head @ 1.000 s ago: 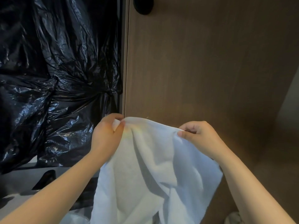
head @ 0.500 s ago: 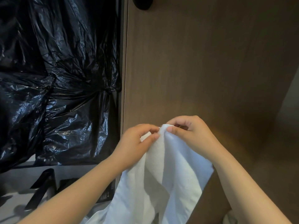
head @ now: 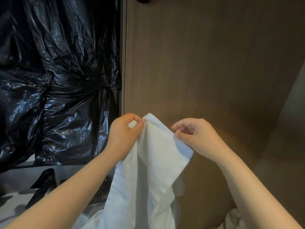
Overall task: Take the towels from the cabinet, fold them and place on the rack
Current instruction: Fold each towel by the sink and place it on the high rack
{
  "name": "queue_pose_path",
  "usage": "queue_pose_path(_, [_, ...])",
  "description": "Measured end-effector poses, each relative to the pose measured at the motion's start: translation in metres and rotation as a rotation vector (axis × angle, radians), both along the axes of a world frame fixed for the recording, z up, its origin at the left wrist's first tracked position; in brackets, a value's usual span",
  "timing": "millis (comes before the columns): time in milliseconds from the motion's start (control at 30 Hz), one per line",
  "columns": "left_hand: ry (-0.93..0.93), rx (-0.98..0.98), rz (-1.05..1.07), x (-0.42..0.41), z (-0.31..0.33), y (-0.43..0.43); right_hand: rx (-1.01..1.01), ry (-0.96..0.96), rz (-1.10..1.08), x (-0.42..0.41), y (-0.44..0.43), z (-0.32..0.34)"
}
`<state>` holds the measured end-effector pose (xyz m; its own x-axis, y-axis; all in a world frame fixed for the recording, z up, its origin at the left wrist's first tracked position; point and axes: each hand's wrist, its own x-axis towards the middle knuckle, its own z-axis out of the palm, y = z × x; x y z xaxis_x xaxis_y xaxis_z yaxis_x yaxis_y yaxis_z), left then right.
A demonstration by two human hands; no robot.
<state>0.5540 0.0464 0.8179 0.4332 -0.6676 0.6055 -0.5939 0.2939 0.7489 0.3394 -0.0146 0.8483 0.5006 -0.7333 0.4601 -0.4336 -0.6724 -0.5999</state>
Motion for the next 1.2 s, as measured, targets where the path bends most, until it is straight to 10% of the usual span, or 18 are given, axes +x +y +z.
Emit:
queue_pose_path(500, [-0.022,-0.007,0.164,0.002,0.015,0.0,0.078,0.101,0.083,0.013,0.023,-0.024])
queue_pose_path(767, [-0.05,0.032,0.127,0.0,0.011,-0.005,0.007,-0.389,0.085,0.006,0.022,-0.009])
queue_pose_path(933, [-0.002,-0.032,0.075,-0.01,0.01,-0.009,0.379,-0.792,0.36,0.004,0.03,0.001])
queue_pose_path(1200, [0.067,-0.008,-0.031,-0.018,0.01,-0.014,0.261,-0.605,0.168,0.017,0.022,-0.004])
